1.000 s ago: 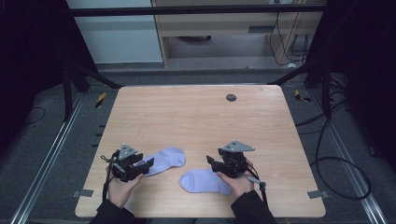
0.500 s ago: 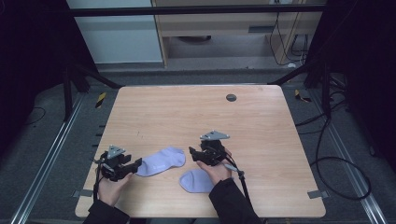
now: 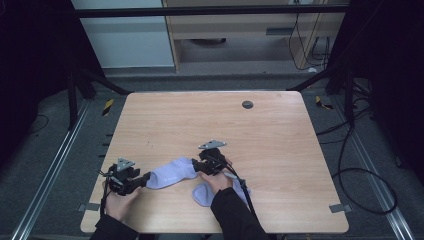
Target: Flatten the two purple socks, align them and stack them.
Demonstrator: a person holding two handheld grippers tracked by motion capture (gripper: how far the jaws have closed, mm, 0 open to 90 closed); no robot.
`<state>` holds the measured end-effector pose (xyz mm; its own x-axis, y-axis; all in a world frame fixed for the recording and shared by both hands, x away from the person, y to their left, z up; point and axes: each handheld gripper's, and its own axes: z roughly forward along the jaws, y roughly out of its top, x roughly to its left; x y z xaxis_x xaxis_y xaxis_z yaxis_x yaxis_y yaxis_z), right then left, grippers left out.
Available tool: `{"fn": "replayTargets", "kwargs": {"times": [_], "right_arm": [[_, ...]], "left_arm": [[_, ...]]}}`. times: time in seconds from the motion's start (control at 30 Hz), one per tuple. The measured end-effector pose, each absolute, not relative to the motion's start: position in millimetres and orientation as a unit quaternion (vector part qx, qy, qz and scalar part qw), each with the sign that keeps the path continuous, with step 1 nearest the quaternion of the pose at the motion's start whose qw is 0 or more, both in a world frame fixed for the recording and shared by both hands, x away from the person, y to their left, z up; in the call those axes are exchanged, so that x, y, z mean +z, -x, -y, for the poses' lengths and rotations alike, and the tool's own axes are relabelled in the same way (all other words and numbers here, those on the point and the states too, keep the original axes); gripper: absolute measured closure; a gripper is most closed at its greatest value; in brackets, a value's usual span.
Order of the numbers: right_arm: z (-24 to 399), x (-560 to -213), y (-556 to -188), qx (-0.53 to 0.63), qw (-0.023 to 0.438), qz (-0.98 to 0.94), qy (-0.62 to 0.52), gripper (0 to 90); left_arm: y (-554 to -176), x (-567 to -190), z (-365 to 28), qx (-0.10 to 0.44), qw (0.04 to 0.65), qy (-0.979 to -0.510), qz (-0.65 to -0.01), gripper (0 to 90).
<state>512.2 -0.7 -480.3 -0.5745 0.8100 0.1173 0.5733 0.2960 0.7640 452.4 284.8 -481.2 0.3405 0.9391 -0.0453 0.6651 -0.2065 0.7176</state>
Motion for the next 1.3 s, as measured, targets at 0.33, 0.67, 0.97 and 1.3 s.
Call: {"fn": "replayTargets", "kwargs": {"times": [0.33,0.67,0.97,1.3], "right_arm": [[-14,-494,-519,0.381,0.143,-0.806,-0.43,57.9],[-19,-501,-519,0.367,0.161,-0.815,-0.419,73.0],[-21,-496,-515,0.37,0.152,-0.814,-0.422,87.0],[2,-464,-497,0.423,0.142,-0.795,-0.412,87.2]], "left_arm": [[-455,-488,-286,0.194,0.313,-0.756,-0.541,62.7],[-456,-490,-281,0.183,0.303,-0.765,-0.539,81.2],[-455,-486,-279,0.172,0.319,-0.76,-0.539,87.3],[-443,-460,-272,0.175,0.375,-0.749,-0.518,87.5]]}}
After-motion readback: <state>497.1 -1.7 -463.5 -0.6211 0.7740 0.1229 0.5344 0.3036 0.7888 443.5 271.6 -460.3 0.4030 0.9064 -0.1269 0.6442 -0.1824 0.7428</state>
